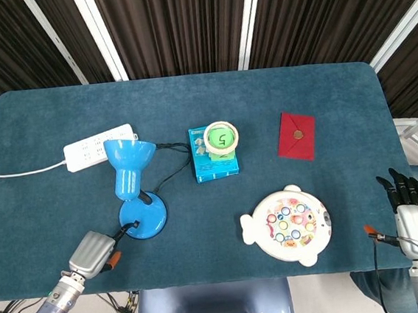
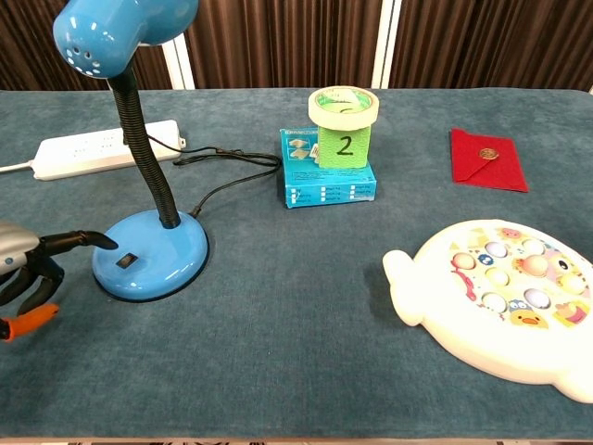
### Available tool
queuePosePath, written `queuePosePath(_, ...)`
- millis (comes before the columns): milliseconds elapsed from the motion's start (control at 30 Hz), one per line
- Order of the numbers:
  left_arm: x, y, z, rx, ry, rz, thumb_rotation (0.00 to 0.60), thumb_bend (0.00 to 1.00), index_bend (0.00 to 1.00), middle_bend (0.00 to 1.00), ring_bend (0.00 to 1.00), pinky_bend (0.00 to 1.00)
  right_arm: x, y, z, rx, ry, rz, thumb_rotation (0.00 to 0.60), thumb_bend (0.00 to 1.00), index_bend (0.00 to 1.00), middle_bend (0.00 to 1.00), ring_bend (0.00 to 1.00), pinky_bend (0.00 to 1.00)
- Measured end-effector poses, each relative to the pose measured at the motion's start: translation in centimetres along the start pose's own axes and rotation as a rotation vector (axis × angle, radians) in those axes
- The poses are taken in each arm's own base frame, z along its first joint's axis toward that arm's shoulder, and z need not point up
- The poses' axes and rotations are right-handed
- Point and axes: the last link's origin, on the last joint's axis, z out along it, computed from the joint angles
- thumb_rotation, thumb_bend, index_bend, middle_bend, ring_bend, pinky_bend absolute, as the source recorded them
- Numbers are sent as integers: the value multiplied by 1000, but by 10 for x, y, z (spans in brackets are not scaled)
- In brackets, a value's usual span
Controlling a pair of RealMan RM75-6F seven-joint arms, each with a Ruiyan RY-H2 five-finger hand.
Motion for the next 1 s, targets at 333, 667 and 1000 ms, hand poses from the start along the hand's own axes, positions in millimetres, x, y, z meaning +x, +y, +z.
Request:
queuePosePath(333, -6, 3, 6, 18, -4, 8, 600, 467, 104, 673, 696, 781, 2, 1, 0, -5, 3, 4, 600, 141, 141, 10, 10, 0)
queuePosePath(667, -11, 3, 11, 19, -22, 20, 600, 467, 104, 671, 696, 781, 2, 2, 0, -4, 0, 5, 600, 141, 141, 10, 10, 0)
queuePosePath(1000, -13, 3, 13, 15, -46, 22, 600, 467, 104, 670, 696, 781, 3, 1, 0, -1, 1, 7, 600, 141, 141, 10, 10, 0)
